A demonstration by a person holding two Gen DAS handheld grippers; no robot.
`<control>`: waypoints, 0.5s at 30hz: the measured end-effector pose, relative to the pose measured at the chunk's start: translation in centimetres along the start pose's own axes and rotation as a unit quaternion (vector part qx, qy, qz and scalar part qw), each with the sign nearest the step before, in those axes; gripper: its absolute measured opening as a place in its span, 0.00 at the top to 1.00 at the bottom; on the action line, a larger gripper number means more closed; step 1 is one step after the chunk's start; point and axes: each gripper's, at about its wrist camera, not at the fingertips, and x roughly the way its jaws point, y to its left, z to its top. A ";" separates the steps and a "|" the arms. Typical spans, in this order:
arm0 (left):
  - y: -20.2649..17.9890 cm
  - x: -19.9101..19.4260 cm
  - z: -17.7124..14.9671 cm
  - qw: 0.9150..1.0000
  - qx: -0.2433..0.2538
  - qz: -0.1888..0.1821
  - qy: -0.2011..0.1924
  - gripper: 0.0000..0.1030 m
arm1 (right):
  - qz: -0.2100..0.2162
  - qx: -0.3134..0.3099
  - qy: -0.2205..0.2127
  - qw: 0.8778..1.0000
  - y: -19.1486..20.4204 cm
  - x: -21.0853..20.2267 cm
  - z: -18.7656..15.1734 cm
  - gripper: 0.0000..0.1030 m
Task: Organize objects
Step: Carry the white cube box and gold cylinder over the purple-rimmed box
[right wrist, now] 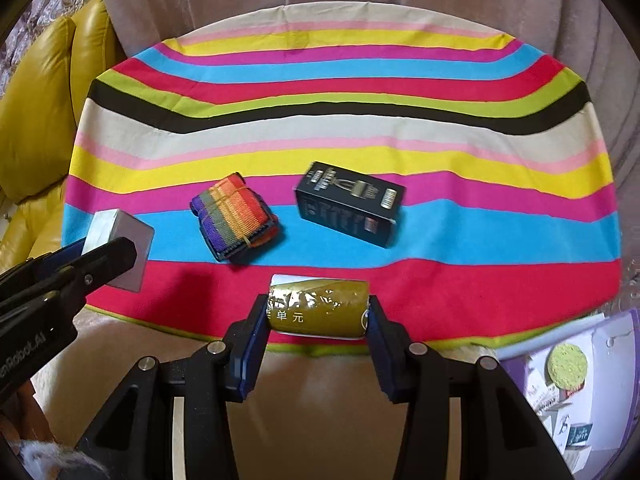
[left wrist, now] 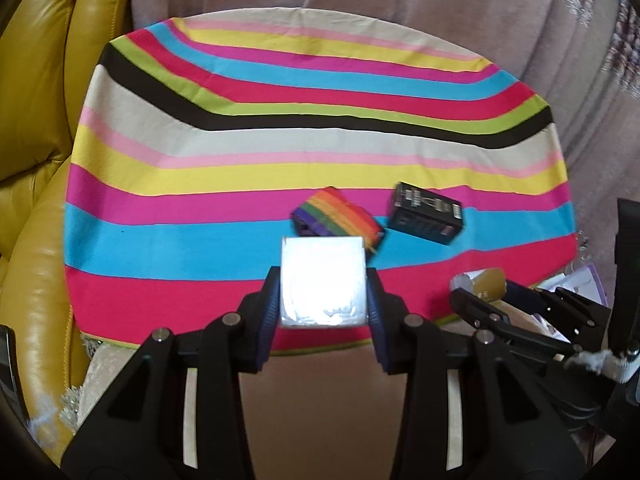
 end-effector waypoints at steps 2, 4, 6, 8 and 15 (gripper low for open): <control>-0.9 -0.2 -0.3 1.000 0.008 -0.006 0.000 0.57 | -0.004 0.007 -0.003 1.000 -0.8 -0.6 -0.5 0.54; -2.0 -0.3 -0.7 1.000 0.019 -0.013 0.002 0.57 | -0.006 0.015 -0.004 1.000 -1.6 -0.9 -0.9 0.54; -3.0 -0.6 -1.0 0.999 0.028 -0.019 0.001 0.57 | -0.009 0.020 -0.004 1.000 -2.2 -1.3 -1.3 0.54; -4.0 -0.9 -1.3 0.999 0.035 -0.027 0.000 0.57 | -0.015 0.022 -0.007 1.000 -2.7 -1.8 -1.6 0.54; -6.2 -1.3 -2.1 0.997 0.049 -0.053 0.002 0.57 | -0.028 0.033 -0.009 0.999 -4.1 -3.3 -3.0 0.54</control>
